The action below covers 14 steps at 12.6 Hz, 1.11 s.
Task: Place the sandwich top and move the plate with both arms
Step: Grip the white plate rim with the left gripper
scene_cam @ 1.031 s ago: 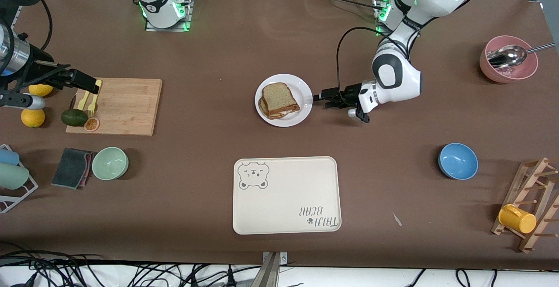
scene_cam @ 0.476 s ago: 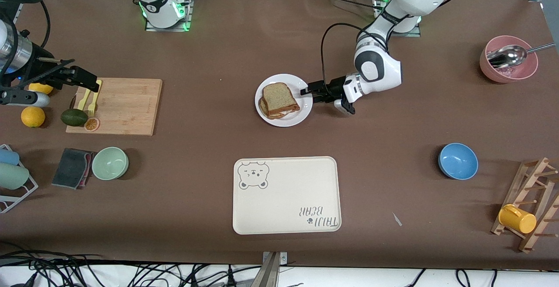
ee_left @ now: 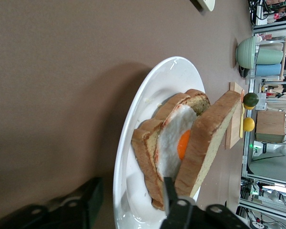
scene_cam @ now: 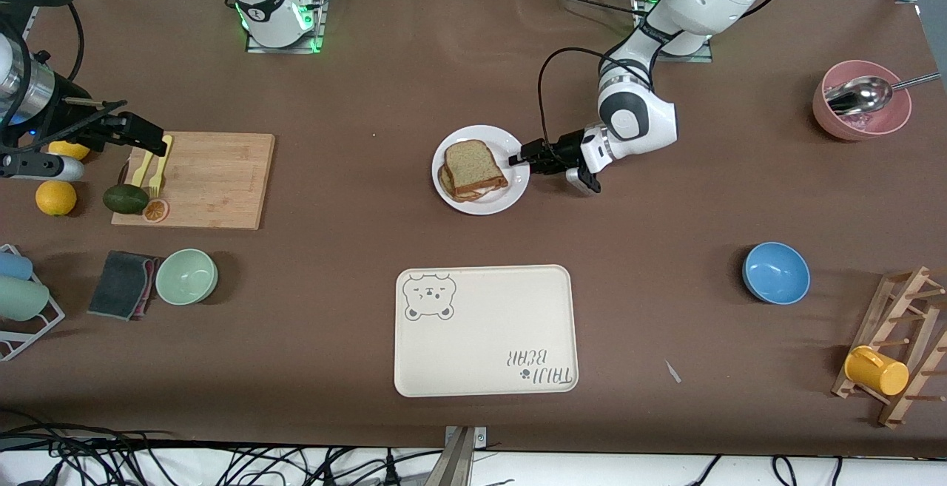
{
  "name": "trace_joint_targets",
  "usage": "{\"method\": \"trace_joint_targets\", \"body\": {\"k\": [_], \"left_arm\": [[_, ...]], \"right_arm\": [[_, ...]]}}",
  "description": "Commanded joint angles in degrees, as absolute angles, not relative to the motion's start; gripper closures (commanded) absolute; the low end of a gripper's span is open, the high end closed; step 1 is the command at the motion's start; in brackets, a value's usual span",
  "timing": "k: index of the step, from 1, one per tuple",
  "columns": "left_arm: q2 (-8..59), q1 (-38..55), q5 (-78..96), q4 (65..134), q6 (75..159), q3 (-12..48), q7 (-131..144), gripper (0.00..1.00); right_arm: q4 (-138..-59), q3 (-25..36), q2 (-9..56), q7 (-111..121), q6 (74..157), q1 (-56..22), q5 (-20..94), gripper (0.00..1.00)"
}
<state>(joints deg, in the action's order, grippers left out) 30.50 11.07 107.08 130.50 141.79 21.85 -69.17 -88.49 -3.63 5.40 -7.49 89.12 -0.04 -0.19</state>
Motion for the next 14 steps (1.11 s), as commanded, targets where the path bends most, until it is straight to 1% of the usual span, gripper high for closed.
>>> {"method": "trace_joint_targets", "body": {"k": [1,4,5,6,8,14], "left_arm": [[31.38,11.6,110.21,129.73,142.21,21.97,-71.81,0.62],[31.73,11.95,111.27,129.64,142.12,21.97,-71.81,0.85],[31.73,11.95,111.27,129.64,142.12,21.97,-71.81,0.91],[31.73,11.95,111.27,129.64,142.12,21.97,-71.81,0.92],[31.73,11.87,111.27,129.64,142.03,21.97,-71.81,0.99],[31.46,11.16,111.36,128.76,141.33,22.06,-71.54,1.0]], "right_arm": [[-90.62,-4.66,3.43,-6.33,90.26,1.14,-0.88,0.0],[-90.53,-4.57,3.34,-6.33,90.62,1.14,-0.88,0.0],[-90.53,-4.48,3.34,-6.33,90.62,1.14,-1.05,0.0],[-90.53,-4.66,3.34,-6.42,90.7,1.14,-2.27,0.0],[-90.62,-4.75,3.34,-6.85,89.92,1.14,-2.38,0.0],[-90.62,-5.89,2.9,-7.12,89.73,1.14,-2.2,0.0]]}}
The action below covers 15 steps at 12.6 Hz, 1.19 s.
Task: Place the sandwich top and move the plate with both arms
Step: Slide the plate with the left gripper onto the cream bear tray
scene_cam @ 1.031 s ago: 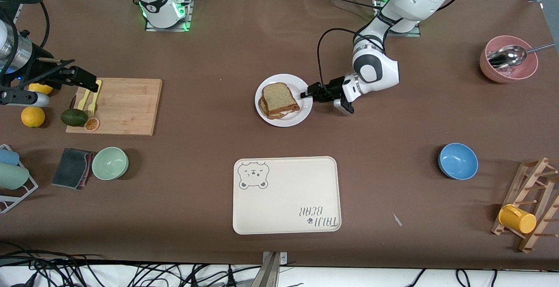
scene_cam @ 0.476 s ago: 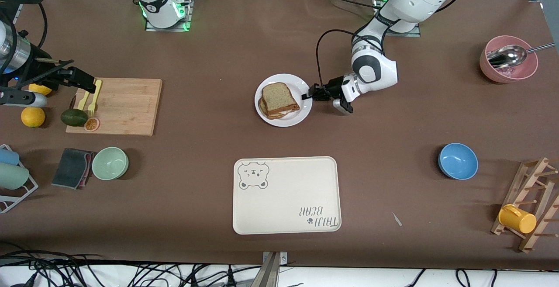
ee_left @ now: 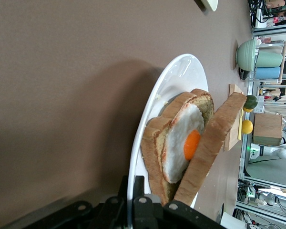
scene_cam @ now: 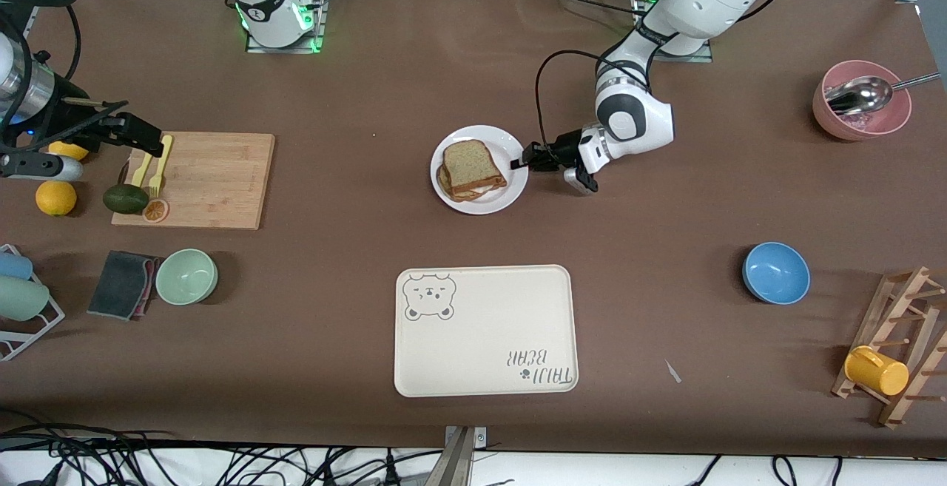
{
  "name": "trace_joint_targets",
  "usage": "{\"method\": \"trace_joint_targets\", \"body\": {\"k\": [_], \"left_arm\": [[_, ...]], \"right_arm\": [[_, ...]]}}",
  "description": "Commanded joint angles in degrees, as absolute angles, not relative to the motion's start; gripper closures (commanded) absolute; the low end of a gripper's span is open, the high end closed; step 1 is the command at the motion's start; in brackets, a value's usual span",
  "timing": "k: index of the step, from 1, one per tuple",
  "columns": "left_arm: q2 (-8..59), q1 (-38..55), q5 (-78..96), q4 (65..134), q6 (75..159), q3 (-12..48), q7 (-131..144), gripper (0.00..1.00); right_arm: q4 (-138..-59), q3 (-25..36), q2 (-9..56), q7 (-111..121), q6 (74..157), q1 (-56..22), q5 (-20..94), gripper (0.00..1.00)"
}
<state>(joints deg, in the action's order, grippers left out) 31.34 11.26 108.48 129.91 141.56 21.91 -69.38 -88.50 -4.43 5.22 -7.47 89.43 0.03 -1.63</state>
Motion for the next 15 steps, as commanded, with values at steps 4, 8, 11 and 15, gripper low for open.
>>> {"method": "trace_joint_targets", "body": {"k": [4,8,11,15], "left_arm": [[31.2,10.55,111.27,126.31,141.42,21.89,-67.6,1.0],[31.55,9.58,110.83,121.13,142.03,21.53,-62.15,1.0],[32.95,9.76,110.13,114.9,145.87,21.18,-57.05,1.0],[40.94,10.11,107.24,103.03,150.91,20.39,-55.47,1.0]], "right_arm": [[-90.53,-5.63,2.81,-6.86,90.17,1.23,-2.2,0.0],[-90.35,-5.54,2.9,-6.68,90.79,1.23,-2.2,0.0],[-90.18,-4.49,2.81,-6.15,90.7,1.23,-2.11,0.0],[-90.26,-4.48,2.99,-6.24,90.88,1.23,-2.11,0.0]]}}
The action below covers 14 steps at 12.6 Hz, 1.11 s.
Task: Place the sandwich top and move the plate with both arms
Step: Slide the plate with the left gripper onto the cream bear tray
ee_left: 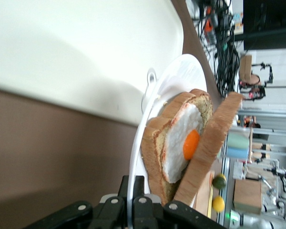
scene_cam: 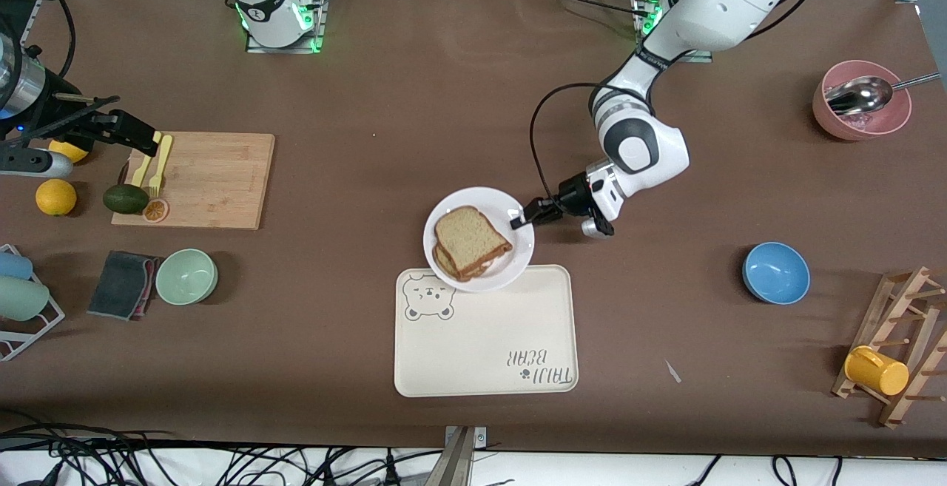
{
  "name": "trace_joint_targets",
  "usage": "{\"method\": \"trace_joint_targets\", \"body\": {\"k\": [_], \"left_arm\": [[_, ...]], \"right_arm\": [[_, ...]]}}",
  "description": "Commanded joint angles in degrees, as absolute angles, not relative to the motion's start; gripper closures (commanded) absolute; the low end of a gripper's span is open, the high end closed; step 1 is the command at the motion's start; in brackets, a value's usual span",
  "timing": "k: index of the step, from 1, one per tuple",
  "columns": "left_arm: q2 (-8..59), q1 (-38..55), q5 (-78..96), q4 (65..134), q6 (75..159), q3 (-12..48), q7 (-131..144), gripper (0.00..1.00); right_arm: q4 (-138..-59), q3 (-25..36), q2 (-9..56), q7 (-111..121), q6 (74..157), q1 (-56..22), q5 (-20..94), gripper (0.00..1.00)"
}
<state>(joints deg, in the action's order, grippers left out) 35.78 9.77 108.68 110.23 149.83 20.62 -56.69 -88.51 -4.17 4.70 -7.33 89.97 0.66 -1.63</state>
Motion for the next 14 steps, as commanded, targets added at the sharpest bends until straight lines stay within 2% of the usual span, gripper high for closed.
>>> {"method": "trace_joint_targets", "body": {"k": [1,5,7,11,14], "left_arm": [[42.0,10.46,106.44,100.92,150.91,19.43,-53.46,1.0],[47.8,12.38,100.74,90.82,151.78,16.8,-44.59,1.0],[50.09,16.33,96.0,86.24,152.75,11.98,-36.61,1.0],[54.22,18.1,92.55,81.49,152.75,10.11,-31.82,1.0],[54.93,18.98,92.64,81.04,152.93,10.11,-31.64,1.0]], "right_arm": [[-90.26,-4.48,2.9,-6.15,90.7,1.23,-2.11,0.0],[-90.26,-4.66,2.9,-6.24,90.96,1.14,-2.2,0.0],[-90.26,-4.66,2.9,-6.24,91.32,1.23,-2.2,0.0],[-90.09,-4.57,3.08,-6.24,92.54,1.23,-1.76,0.0],[-90.09,-3.61,2.9,-5.98,92.2,1.23,-1.41,0.0]]}}
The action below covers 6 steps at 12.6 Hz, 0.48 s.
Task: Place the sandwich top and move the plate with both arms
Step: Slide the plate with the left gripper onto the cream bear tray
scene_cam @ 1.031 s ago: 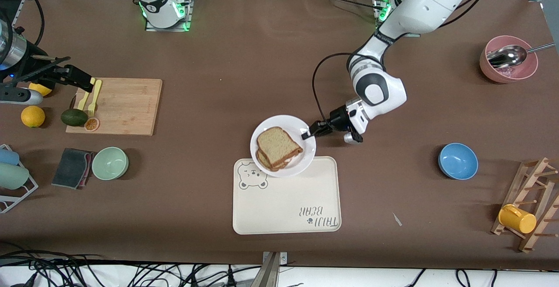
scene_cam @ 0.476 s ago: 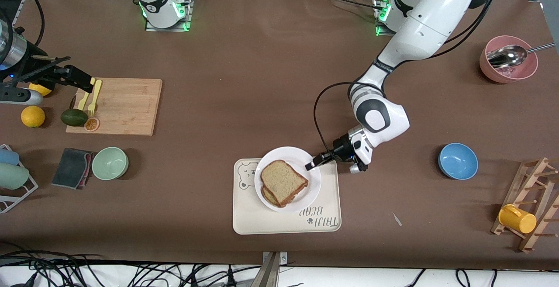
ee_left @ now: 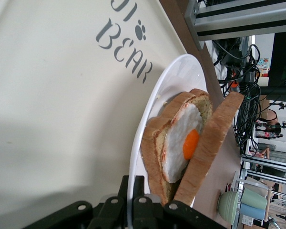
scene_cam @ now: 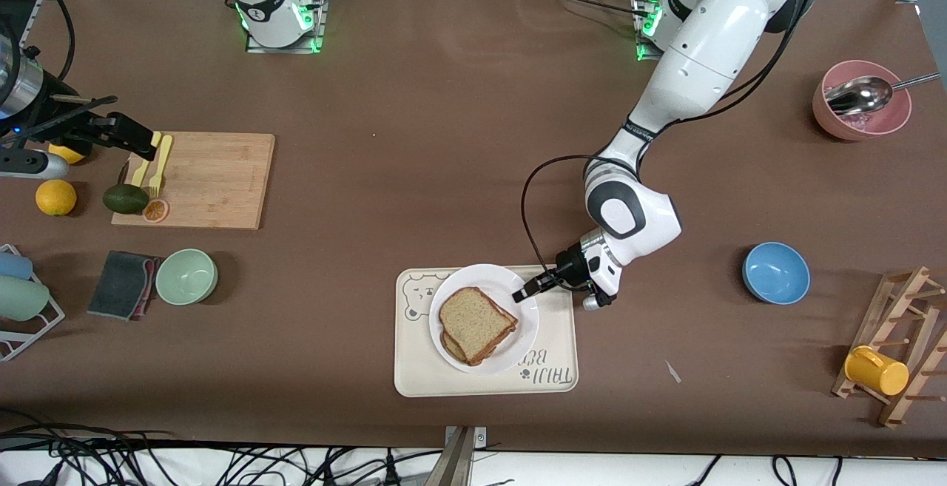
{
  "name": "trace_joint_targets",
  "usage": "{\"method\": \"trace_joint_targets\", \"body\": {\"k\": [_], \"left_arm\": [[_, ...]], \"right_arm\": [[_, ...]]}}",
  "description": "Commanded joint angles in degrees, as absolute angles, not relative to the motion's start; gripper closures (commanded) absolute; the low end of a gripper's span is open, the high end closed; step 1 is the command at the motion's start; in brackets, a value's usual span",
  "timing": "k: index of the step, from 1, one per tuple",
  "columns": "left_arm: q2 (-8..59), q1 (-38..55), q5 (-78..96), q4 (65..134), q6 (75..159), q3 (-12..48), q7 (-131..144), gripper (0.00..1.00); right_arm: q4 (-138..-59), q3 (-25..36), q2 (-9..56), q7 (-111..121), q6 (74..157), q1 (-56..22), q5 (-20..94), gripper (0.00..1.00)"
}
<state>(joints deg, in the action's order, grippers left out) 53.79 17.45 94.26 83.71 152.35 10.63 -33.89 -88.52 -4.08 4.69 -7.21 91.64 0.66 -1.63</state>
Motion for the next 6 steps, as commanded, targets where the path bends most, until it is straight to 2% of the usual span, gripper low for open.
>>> {"method": "trace_joint_targets", "body": {"k": [1,6], "left_arm": [[55.02,19.07,92.64,81.04,152.93,10.11,-31.73,1.0],[55.11,19.34,92.81,81.12,153.19,10.11,-31.73,1.0]], "right_arm": [[-90.09,-3.43,2.9,-5.45,92.11,1.23,-1.41,0.0],[-90.09,-1.5,2.81,-3.87,91.76,1.23,0.87,0.0]]}}
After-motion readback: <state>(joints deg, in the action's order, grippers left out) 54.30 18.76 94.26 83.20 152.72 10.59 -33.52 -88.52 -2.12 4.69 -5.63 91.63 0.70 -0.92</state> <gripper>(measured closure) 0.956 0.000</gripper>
